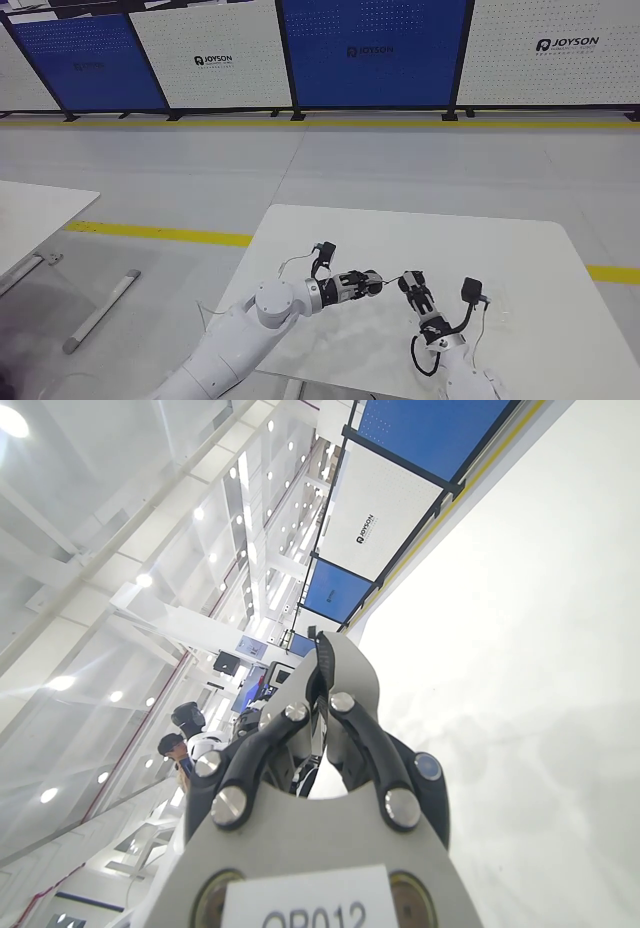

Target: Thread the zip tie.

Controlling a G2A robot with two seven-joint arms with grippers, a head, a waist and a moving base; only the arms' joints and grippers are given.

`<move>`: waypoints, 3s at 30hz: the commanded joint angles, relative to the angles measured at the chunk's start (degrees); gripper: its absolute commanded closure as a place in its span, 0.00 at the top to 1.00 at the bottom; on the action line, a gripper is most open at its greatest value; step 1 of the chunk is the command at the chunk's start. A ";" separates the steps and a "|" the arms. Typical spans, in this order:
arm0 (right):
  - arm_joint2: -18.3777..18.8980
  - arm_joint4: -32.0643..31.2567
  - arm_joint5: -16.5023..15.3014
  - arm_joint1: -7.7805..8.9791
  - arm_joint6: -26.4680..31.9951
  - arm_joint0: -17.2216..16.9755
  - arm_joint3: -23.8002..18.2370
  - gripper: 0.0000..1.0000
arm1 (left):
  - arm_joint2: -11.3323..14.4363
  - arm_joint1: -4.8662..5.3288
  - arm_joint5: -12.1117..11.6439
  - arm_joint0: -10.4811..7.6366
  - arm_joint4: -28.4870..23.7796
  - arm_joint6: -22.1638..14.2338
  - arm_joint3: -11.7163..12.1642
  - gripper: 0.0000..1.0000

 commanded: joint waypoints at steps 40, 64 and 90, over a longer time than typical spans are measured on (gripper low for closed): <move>0.43 0.15 2.13 -0.23 -0.87 0.25 0.30 0.00 | -1.47 0.06 -1.52 0.27 -0.96 0.23 0.10 0.46; -0.51 0.75 6.55 -1.17 -5.58 0.03 -1.08 0.00 | -1.48 0.25 -3.84 3.35 5.01 5.14 -4.46 0.29; 0.02 -0.33 4.94 -1.34 -4.53 0.00 -0.44 0.00 | -0.85 -0.48 -2.85 1.74 4.38 6.07 -2.26 0.06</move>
